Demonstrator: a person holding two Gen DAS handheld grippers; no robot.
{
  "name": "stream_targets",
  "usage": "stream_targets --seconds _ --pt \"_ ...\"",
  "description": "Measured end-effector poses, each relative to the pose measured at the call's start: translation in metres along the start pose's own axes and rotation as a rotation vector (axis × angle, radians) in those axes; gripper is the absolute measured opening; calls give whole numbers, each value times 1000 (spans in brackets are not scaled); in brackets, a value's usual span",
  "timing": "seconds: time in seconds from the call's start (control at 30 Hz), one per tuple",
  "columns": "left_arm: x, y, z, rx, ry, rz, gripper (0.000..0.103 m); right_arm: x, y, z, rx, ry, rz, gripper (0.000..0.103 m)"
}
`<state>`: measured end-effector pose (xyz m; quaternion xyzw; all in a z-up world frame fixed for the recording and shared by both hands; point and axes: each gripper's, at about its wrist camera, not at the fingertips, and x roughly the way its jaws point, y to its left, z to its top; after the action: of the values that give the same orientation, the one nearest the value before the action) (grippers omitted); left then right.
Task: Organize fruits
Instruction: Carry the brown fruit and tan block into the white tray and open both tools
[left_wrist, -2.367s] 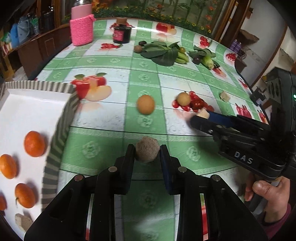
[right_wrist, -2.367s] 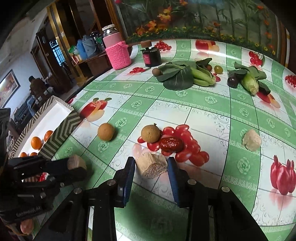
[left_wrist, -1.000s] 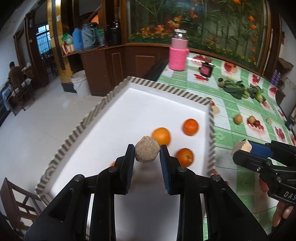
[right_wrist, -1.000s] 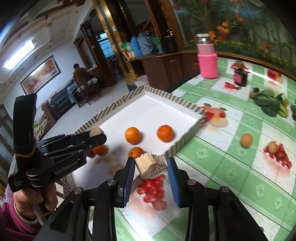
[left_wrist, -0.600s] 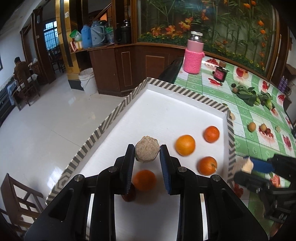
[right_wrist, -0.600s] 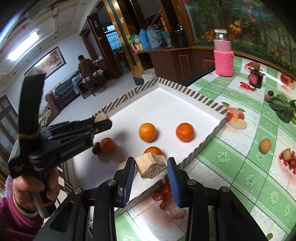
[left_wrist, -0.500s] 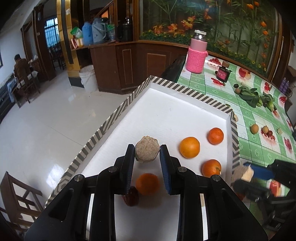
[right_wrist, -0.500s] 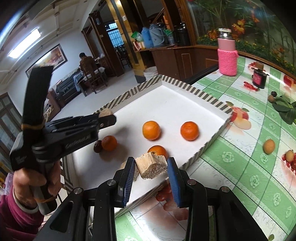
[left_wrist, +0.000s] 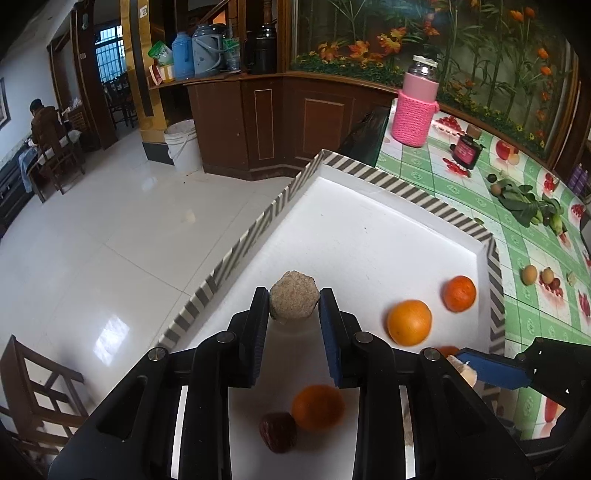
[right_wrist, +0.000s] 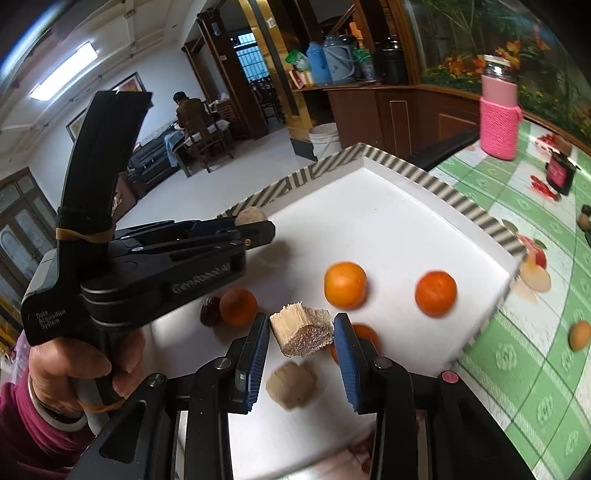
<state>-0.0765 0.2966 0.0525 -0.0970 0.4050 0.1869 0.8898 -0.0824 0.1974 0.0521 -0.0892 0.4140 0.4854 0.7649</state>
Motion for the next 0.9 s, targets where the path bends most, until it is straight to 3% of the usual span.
stream_targets --seconds 0.5,0.67,0.73,0.8,0.9 --pt "21 2 2 -12 82 -11 27 26 -8 7 35 47 16 35" --pt "22 1 1 -19 95 -22 28 20 -6 1 13 53 -22 35" --pt "21 1 0 -21 93 -21 34 16 -7 -1 19 42 -9 35" --pt "20 1 -1 -29 96 -20 52 15 -7 -2 15 43 -9 36" --pt "16 0 -1 -36 82 -16 57 17 -8 -4 6 60 -30 36"
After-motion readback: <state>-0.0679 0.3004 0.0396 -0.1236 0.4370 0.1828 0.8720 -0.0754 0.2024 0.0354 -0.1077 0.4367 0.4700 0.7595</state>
